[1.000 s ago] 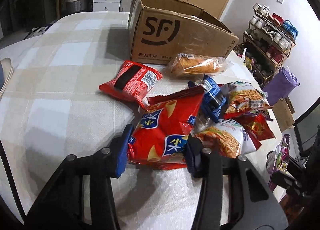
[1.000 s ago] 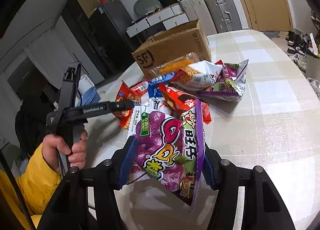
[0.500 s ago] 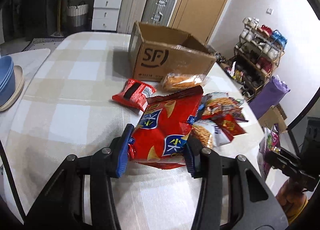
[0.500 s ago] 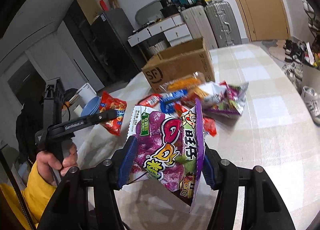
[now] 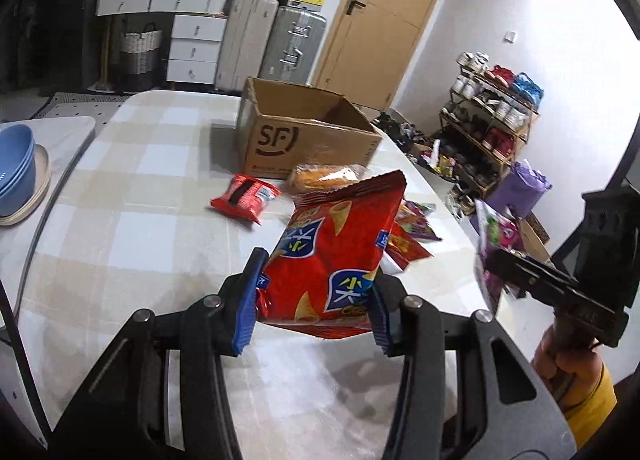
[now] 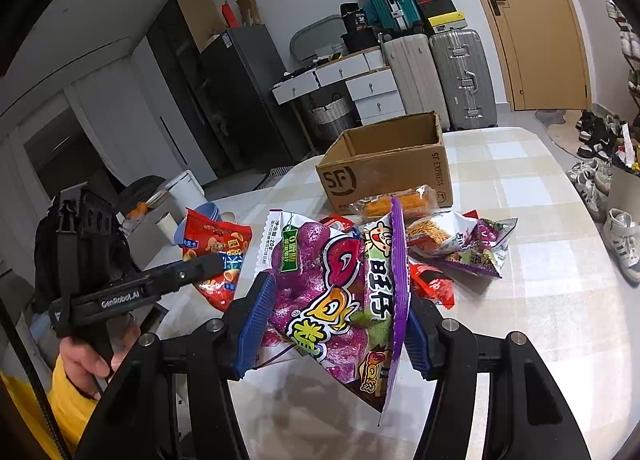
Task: Organize snacks
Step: 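Carry the red chip bag and purple bag over the cardboard box with both grippers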
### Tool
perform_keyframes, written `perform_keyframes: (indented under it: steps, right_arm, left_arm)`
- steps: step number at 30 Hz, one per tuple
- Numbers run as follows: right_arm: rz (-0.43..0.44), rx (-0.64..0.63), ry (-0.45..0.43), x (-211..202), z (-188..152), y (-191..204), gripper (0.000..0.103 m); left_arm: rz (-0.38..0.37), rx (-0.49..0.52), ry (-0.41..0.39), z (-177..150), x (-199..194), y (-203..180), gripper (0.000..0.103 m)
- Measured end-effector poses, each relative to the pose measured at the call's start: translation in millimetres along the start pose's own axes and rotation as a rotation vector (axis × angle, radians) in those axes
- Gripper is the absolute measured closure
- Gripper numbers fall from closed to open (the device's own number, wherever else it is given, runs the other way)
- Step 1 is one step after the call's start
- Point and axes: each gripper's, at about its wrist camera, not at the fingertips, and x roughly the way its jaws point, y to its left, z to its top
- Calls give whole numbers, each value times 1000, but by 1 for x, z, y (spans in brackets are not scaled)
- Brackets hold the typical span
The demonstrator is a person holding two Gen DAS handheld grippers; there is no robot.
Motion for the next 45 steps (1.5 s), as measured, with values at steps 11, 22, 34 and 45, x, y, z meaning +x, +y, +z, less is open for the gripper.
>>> perform_keyframes:
  steps: [11,22,34,45]
  right_arm:
    - [-9,1,-11,0,2,2,43]
    - [-5,-29,-32,-4,12,5,43]
    - [34,-55,-61,2,54,-1,43]
    - [36,-47,-85,20,133,-18,43]
  left_arm:
    - [-18,29,-4,-14,-23,-21,60]
    - [10,54,-17,-2,-26,-29,60]
    - [27,61,-5,38,-9,-24,60]
    - [21,59,-34,127,22,-15,60]
